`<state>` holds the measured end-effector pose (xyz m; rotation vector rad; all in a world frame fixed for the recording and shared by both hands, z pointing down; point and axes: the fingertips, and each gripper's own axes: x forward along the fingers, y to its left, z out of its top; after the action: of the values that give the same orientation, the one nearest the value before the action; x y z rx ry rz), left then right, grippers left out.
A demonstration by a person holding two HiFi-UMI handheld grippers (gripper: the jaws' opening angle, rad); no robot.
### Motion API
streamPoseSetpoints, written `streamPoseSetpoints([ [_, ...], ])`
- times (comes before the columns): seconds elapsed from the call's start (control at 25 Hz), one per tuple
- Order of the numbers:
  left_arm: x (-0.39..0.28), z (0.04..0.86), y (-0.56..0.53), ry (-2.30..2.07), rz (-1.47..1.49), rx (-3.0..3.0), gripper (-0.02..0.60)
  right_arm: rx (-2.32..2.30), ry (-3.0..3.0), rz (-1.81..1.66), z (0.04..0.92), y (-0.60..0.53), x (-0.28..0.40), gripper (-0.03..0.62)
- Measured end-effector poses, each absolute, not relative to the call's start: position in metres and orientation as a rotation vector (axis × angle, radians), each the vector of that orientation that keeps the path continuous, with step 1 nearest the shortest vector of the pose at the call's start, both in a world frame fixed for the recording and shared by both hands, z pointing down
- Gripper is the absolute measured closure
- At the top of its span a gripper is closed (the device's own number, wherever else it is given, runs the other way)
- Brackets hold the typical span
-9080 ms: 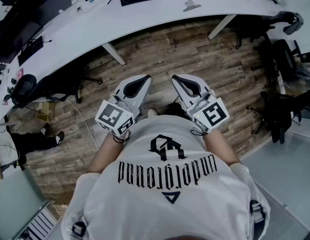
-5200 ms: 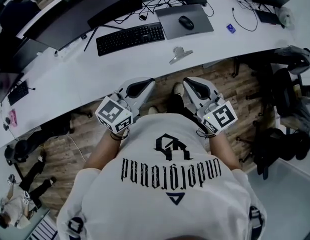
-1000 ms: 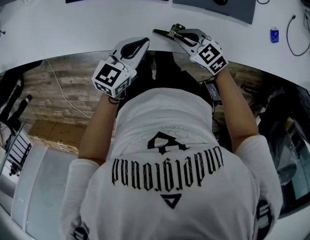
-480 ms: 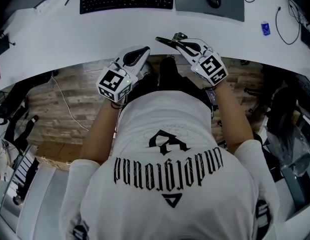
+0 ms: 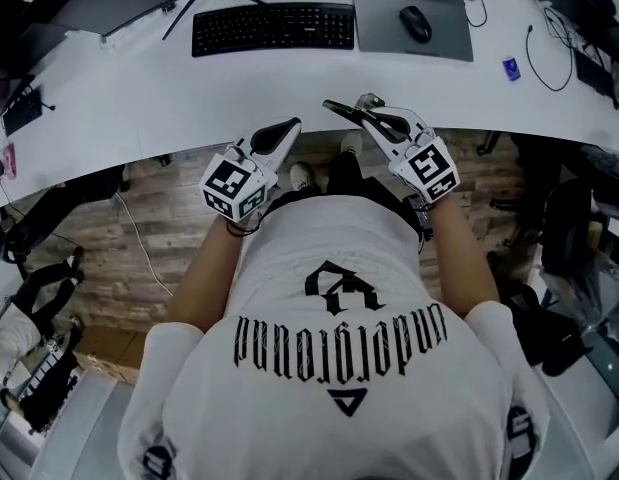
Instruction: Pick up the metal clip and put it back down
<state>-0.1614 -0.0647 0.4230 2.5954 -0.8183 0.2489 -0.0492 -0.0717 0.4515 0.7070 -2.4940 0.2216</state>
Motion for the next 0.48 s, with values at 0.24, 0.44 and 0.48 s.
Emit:
streamPoseSetpoints([
  [0.24,-0.173,0.395,-0.046,-0.781,0.218,2.657,0.568,0.795,-2.503,0.117,0.412,-0.060,-0.060,0.556],
  [0.44,-0.172,0.374,-0.040,-0.811,0.192,2.685,0.568,0.804,-2.539,0.056,0.381,-0.048,-0.060,0.556],
  [0.48,-0.171,0.370,-0.040,-0.820,0.187,2.689,0.568,0.804,-2.543,0.043,0.377,-0.048,-0.059,0.556],
])
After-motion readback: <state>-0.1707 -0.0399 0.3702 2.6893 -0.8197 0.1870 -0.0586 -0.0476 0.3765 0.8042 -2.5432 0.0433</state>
